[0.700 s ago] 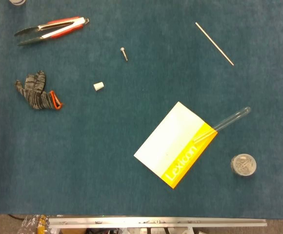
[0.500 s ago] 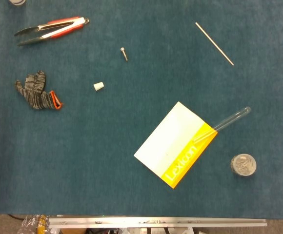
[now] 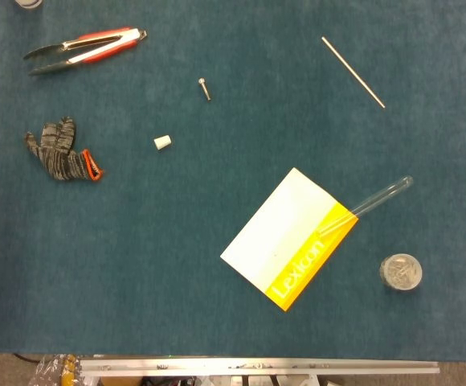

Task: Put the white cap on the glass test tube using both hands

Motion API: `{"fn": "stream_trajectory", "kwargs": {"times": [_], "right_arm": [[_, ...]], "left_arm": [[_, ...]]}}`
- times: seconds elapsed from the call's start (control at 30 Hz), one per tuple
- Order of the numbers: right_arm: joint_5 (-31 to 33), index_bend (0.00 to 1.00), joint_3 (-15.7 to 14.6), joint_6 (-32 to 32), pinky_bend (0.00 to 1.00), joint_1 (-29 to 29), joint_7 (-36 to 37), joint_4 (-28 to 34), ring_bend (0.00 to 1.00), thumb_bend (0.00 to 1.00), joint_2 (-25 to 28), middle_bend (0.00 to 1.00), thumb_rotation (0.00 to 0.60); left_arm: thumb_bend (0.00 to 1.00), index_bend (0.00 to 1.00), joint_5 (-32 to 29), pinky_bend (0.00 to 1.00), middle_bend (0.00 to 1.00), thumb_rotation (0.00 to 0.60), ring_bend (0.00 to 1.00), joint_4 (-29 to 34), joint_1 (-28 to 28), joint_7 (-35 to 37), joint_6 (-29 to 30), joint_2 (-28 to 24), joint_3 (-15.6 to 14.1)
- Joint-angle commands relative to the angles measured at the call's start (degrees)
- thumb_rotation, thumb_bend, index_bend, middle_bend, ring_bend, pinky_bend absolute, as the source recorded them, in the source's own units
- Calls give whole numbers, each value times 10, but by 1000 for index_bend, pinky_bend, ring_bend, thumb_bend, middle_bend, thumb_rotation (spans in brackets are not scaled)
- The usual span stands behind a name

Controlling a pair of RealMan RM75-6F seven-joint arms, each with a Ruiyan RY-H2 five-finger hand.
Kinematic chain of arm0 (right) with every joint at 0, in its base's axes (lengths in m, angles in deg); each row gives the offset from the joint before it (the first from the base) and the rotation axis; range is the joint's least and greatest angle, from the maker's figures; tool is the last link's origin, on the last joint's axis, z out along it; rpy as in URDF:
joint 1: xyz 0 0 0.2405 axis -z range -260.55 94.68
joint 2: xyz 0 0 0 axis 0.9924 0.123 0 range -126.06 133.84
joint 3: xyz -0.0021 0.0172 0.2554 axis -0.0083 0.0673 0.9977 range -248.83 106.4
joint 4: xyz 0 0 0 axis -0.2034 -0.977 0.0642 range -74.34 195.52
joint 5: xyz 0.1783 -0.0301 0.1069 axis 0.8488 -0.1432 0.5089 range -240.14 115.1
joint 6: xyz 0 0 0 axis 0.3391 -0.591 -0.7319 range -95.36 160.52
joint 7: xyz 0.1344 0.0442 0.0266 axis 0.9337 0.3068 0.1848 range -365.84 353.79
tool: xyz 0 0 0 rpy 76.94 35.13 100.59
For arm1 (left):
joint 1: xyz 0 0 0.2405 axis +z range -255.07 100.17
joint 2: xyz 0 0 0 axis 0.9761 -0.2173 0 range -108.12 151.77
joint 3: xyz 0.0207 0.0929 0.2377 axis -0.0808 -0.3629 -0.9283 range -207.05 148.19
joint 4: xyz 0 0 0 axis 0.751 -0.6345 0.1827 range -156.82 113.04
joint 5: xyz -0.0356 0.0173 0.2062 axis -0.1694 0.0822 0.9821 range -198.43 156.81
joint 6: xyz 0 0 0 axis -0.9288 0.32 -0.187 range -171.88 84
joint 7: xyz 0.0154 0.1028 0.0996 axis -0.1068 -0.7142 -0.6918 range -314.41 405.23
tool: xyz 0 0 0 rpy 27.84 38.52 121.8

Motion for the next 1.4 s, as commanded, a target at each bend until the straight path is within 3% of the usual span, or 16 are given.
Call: {"fn": "stream_trajectory", "kwargs": {"times": [0.03, 0.33, 0.4, 0.5, 0.87, 0.93, 1.4], "right_arm": [[-3, 169, 1, 0, 276, -1, 0, 4, 98, 332, 3, 165, 600], [-5, 170, 15, 14, 276, -19, 11, 19, 97, 331, 13, 165, 600], [-6, 169, 17, 18, 276, -24, 10, 21, 98, 329, 14, 165, 600], [-5, 169, 21, 29, 276, -32, 9, 22, 98, 330, 15, 165, 600], [9, 170, 26, 43, 276, -45, 15, 12, 98, 330, 12, 165, 600], [11, 169, 27, 45, 276, -47, 18, 10, 98, 329, 13, 165, 600], [26, 169, 30, 59, 276, -57, 28, -2, 98, 329, 13, 165, 600]], "left_arm": [[384, 177, 5, 95, 148, 600, 0, 4, -11, 8, -18, -8, -2], [384, 225, 20, 95, 151, 585, 0, 7, -51, 27, -75, -14, -2], [384, 258, 20, 95, 157, 539, 0, 7, -60, 29, -87, -11, -1], [378, 303, 17, 95, 163, 417, 0, 6, -80, 43, -114, 0, 3], [321, 339, -23, 95, 169, 42, 8, -14, -153, 75, -208, 50, 25], [308, 350, -31, 95, 169, 10, 12, -16, -165, 66, -222, 60, 27], [249, 365, -133, 95, 127, 0, 2, -78, -245, 47, -333, 140, 40]]}}
